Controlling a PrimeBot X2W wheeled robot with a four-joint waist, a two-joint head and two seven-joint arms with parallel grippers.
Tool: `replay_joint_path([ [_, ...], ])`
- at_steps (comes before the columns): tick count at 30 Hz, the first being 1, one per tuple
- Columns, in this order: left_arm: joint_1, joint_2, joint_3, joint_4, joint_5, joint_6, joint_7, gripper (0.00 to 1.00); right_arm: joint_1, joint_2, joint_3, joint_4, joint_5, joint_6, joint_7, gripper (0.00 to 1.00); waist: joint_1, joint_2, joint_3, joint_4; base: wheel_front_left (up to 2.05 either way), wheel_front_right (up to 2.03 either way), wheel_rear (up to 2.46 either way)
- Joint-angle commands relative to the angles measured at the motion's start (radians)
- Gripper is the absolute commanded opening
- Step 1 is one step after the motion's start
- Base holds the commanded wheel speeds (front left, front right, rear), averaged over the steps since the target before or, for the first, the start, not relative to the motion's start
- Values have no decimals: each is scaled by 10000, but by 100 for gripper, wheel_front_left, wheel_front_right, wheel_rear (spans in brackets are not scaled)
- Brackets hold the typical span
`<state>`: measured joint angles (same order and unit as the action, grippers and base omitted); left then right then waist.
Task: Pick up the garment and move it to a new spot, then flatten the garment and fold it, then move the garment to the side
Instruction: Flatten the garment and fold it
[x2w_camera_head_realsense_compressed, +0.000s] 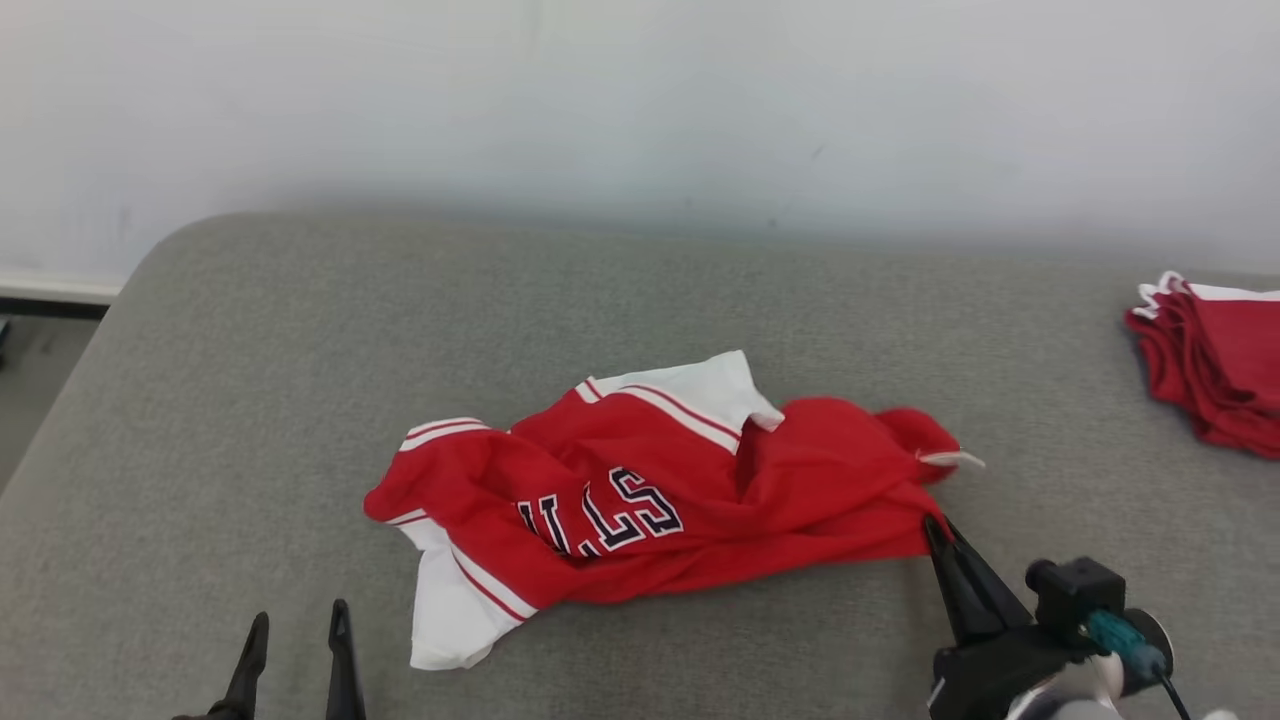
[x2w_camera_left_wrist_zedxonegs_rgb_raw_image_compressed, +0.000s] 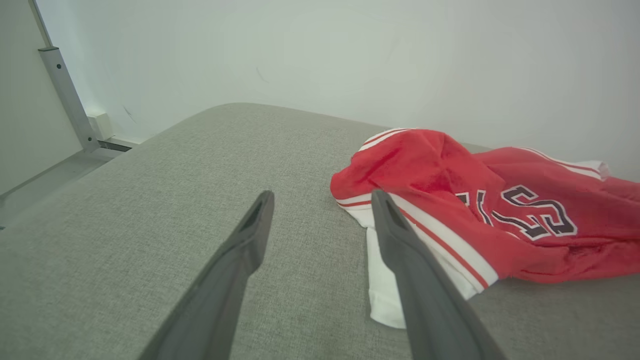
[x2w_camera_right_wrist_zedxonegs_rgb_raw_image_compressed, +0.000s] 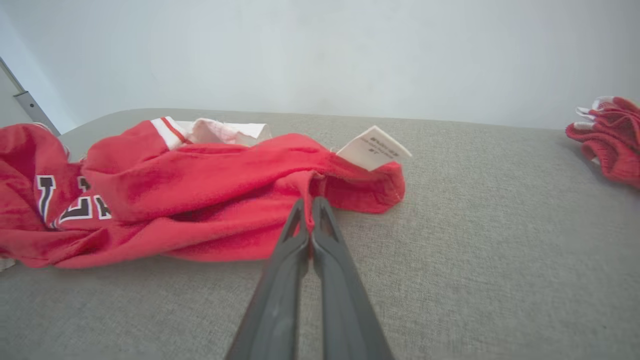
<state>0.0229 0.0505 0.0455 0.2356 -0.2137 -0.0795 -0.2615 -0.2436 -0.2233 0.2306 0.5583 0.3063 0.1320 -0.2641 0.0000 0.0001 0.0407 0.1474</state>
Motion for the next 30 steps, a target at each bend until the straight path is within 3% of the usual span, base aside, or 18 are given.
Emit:
replay_joint_path([
  [1,124,-2,55,2,-34,-2,-34,100,228,-90,-5,-178,38,-23,-9,0,0,-1,-253,-346,0,0,0],
  [12,167,-2,114,31,-147,-81,-33,100,3351,-664,-755,-3022,483,-23,121,0,0,-1,-190,-879,0,0,0],
  [19,173,-3,168,22,-185,-50,-33,100,4500,-285,-1409,-3692,570,-23,661,0,0,-1,-44,-1038,0,0,0],
  [20,152,-1,166,32,-181,-45,-33,100,4535,-245,-1420,-3645,579,-23,792,37,0,-1,-37,-1044,0,0,0],
  [22,103,-4,136,51,-163,-41,-33,100,4520,-224,-1475,-3722,526,-23,779,100,0,-1,-38,-1042,0,0,0],
  [30,179,-3,235,22,-76,-30,-33,100,4196,-416,-1797,-4228,250,-23,534,100,0,-1,-193,-1034,0,0,0],
])
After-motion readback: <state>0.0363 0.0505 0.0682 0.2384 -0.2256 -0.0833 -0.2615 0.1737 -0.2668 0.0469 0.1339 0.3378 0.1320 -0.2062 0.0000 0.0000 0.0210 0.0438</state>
